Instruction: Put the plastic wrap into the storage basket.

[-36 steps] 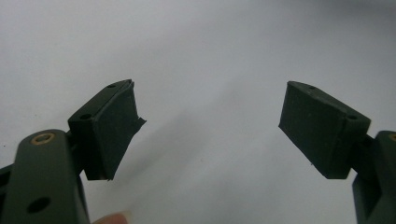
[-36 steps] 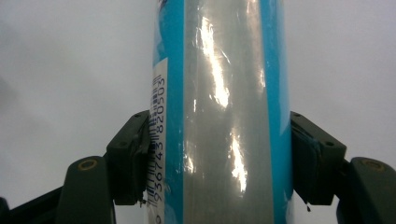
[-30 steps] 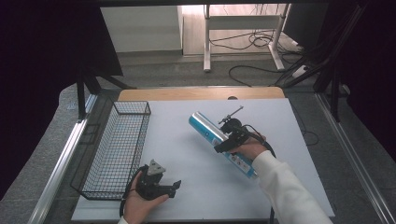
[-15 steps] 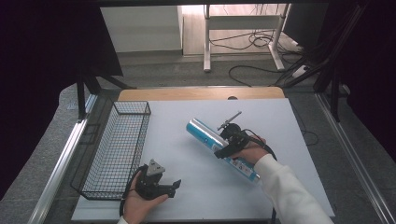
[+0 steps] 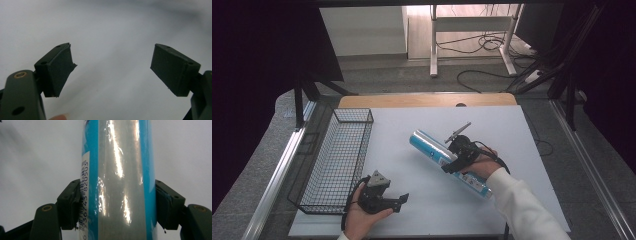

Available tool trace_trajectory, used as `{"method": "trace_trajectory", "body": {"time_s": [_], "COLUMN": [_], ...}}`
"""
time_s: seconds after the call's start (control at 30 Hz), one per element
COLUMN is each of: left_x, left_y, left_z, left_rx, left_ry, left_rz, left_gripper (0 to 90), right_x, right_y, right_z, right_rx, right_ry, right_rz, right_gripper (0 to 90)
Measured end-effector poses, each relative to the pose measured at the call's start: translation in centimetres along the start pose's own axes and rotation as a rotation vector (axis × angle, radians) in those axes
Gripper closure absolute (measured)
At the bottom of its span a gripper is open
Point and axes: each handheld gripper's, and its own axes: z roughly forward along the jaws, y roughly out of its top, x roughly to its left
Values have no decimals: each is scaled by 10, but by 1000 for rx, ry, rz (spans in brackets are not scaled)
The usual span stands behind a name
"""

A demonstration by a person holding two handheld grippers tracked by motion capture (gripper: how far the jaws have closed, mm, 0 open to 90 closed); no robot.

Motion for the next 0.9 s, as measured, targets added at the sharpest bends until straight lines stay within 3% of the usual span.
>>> {"method": "trace_trajectory", "body": {"time_s": [0.1, 0.27, 0.4, 0.5, 0.63, 0.73, 0.9], "left_x": [-1, 1, 4, 6, 10, 10, 11], "left_y": [3, 7, 11, 15, 24, 28, 41], "left_z": [-2, -1, -2, -2, 3, 6, 17], "left_rx": [-37, -47, -99, -133, -158, -171, -200], "left_ry": [-6, -52, -105, -122, -170, -188, -270], "left_rz": [-16, -64, -128, -171, -263, -287, -372], "left_gripper": [179, 174, 187, 189, 188, 188, 190], "right_x": [6, 17, 27, 33, 41, 44, 52], "right_y": [-2, -4, -6, -8, -10, -10, -8], "right_z": [-1, 1, 2, 3, 6, 6, 5], "right_rx": [-18, -36, -62, -78, -102, -115, -166], "right_ry": [6, 13, -5, -8, -15, -25, -46], "right_rz": [-3, -18, -19, -15, -1, 0, 16], "right_gripper": [320, 320, 320, 320, 320, 320, 320]}}
